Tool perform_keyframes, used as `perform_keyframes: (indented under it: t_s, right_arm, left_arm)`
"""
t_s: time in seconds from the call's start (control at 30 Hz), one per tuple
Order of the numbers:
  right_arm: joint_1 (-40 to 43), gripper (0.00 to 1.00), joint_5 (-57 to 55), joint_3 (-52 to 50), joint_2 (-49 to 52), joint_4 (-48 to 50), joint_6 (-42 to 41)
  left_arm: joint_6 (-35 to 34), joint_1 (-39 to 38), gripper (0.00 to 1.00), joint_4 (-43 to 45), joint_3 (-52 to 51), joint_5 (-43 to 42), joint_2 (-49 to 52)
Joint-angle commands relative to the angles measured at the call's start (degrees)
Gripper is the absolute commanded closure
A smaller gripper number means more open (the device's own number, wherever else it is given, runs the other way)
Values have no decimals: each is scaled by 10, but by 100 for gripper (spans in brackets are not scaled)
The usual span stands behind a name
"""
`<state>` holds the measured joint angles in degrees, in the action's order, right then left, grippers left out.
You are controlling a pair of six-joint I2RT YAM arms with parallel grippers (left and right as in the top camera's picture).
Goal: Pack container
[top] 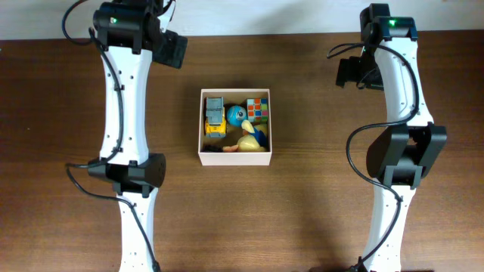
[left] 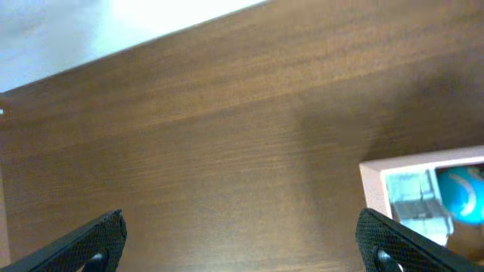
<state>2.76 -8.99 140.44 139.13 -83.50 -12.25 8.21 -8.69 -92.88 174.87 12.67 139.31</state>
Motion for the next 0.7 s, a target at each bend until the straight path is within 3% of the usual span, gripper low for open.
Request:
perform_keyframes:
  t_s: [0.0,0.2,0.33,0.67]
  right_arm:
    - [4,1,-3,0,1,0,-7]
    - [4,1,-3,0,1,0,-7]
    - [4,1,-3,0,1,0,-7]
    - [4,1,-3,0,1,0,-7]
  left_arm:
    - [-23,19,1,27,10,2,-85]
    - [-23,47,1,101,-38,2,-172]
    - [-23,67,1,156,-128,2,-247]
    - [-23,116,1,404,-579,2,-509]
